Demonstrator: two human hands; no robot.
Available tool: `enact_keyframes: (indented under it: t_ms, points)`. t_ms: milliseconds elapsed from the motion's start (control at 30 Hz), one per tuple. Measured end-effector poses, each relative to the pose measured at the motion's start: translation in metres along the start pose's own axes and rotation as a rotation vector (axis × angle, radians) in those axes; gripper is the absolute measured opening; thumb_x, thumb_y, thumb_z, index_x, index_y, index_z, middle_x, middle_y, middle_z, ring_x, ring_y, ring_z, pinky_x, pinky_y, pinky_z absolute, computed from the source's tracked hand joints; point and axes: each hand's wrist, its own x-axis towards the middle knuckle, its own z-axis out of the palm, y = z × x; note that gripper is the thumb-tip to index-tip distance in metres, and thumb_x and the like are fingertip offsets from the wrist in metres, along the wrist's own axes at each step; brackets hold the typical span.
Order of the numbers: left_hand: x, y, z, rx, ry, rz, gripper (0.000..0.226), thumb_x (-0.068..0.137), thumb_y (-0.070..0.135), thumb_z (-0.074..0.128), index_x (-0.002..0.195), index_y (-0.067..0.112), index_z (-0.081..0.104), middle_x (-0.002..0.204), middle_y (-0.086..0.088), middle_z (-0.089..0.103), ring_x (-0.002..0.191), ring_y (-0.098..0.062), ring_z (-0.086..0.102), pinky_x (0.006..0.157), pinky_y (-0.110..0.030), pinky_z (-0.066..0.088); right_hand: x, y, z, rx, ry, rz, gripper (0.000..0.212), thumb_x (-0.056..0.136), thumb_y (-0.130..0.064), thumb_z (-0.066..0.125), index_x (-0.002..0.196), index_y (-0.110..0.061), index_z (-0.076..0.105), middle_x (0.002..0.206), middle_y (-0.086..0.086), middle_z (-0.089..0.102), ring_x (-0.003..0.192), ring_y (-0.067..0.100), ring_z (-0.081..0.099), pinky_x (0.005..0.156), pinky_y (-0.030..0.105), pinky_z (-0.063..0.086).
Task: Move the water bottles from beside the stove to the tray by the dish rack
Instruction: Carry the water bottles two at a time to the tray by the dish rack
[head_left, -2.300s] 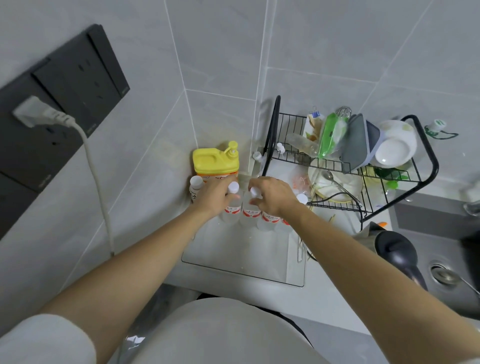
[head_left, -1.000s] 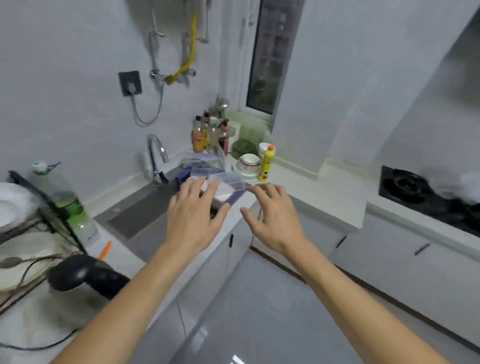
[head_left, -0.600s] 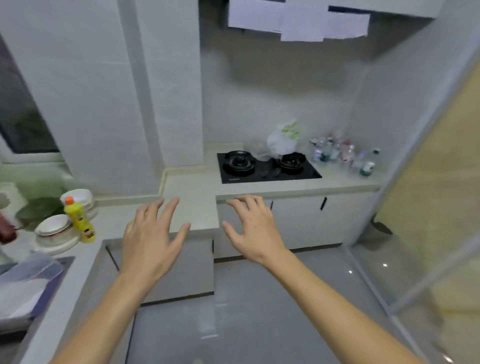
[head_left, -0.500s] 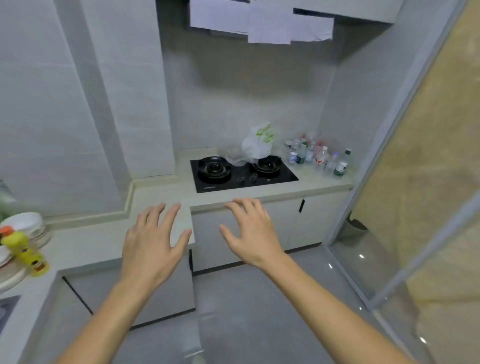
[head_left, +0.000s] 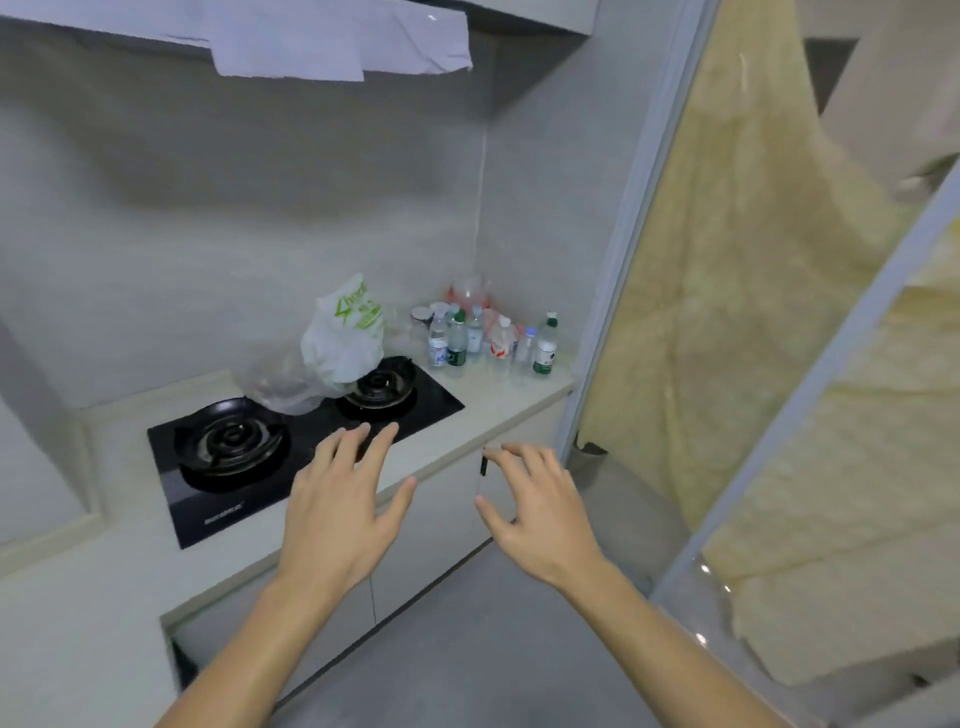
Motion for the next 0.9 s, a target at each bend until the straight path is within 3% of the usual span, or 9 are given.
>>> enact_keyframes:
  t_ms: [267, 433, 600, 700, 900]
  points:
    - [0.171, 0.064, 0.136, 0.024, -0.124, 0.173, 0.066, 0.098, 0.062, 0.038, 0.155, 0.029, 0.046, 0.151, -0.003, 0.054, 0.142, -0.026, 0.046, 0.1, -0.048, 0.052, 0.118, 0.161, 0.028, 0.041, 0.073, 0.111, 0.056, 0.094, -0.053, 0.05, 0.141, -0.023, 0.056, 0.14, -0.002, 0.056, 0.13, 0.021, 0.048, 0.104, 0.036, 0.044]
    - [0.264, 0.1, 0.202, 0.009, -0.185, 0.092, 0.069, 0.094, 0.063, 0.035, 0.154, 0.029, 0.047, 0.151, -0.002, 0.054, 0.142, -0.025, 0.046, 0.099, -0.046, 0.051, 0.194, 0.252, 0.042, 0.04, -0.021, 0.125, 0.062, 0.092, -0.057, 0.045, 0.144, -0.024, 0.052, 0.144, -0.002, 0.052, 0.133, 0.023, 0.046, 0.108, 0.042, 0.047]
    - [0.338, 0.113, 0.245, 0.008, -0.189, 0.025, 0.069, 0.094, 0.063, 0.034, 0.155, 0.032, 0.045, 0.154, 0.002, 0.051, 0.144, -0.022, 0.043, 0.101, -0.043, 0.05, 0.277, 0.313, 0.048, 0.014, -0.078, 0.101, 0.061, 0.091, -0.052, 0.052, 0.147, -0.027, 0.049, 0.147, -0.004, 0.05, 0.138, 0.023, 0.041, 0.109, 0.042, 0.046]
    - [0.382, 0.113, 0.271, 0.0, -0.189, -0.015, 0.07, 0.095, 0.064, 0.033, 0.156, 0.032, 0.043, 0.154, 0.001, 0.051, 0.144, -0.023, 0.042, 0.105, -0.043, 0.05, 0.327, 0.342, 0.061, 0.026, -0.116, 0.085, 0.067, 0.089, -0.058, 0.041, 0.148, -0.027, 0.047, 0.147, -0.003, 0.049, 0.139, 0.024, 0.04, 0.11, 0.044, 0.046]
    - [0.48, 0.111, 0.335, -0.028, -0.215, -0.027, 0.067, 0.098, 0.062, 0.037, 0.159, 0.034, 0.035, 0.159, 0.003, 0.044, 0.146, -0.022, 0.038, 0.106, -0.045, 0.048, 0.422, 0.401, 0.102, -0.016, -0.163, 0.077, 0.063, 0.093, -0.048, 0.062, 0.149, -0.025, 0.045, 0.15, 0.0, 0.047, 0.139, 0.027, 0.041, 0.112, 0.046, 0.044]
